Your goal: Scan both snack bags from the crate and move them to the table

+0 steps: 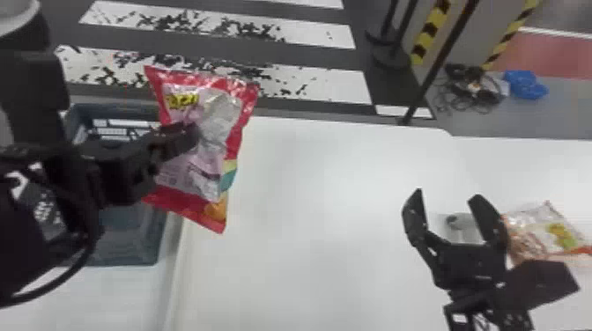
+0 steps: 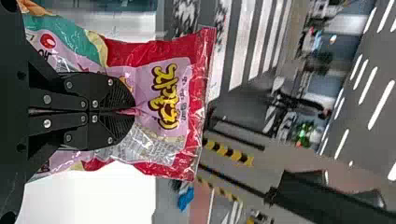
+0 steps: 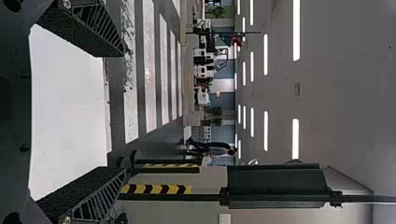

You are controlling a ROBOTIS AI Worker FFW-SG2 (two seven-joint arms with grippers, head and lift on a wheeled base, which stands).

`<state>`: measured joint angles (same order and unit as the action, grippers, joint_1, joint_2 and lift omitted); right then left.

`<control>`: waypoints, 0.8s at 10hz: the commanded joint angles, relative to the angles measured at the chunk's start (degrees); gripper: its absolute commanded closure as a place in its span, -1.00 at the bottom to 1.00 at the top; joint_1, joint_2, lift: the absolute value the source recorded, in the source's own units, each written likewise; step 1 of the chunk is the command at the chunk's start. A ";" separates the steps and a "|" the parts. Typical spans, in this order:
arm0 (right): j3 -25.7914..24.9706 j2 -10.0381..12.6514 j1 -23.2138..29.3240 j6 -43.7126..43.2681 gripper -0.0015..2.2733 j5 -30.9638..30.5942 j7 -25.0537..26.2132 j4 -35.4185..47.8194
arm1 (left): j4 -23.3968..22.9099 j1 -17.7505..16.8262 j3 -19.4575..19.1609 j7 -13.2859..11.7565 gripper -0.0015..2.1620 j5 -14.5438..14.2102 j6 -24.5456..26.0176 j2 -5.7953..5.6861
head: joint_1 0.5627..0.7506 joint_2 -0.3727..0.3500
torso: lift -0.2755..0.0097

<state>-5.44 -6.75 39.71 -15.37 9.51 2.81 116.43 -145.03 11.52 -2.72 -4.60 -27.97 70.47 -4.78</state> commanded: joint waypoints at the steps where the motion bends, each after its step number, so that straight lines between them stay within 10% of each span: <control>1: -0.62 0.07 -0.42 0.03 -0.95 0.25 0.00 0.37 | 5.02 -0.62 6.15 -1.20 0.97 0.11 -0.72 0.48 | 0.41 -0.61 | 0.32; 5: -2.12 0.51 -2.01 1.44 -0.95 0.43 0.00 1.95 | 24.36 -6.25 23.02 -7.53 0.97 7.32 -9.34 1.00 | 0.41 -0.94 | 0.32; 8: -3.52 0.51 -2.62 1.79 -0.95 1.74 0.00 2.48 | 40.09 -10.20 31.02 -12.98 0.97 11.45 -17.25 4.93 | 0.41 -0.94 | 0.32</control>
<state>-8.74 -6.24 37.23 -13.60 11.09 2.82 118.89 -107.69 1.96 26.78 -17.53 -17.28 54.94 -0.35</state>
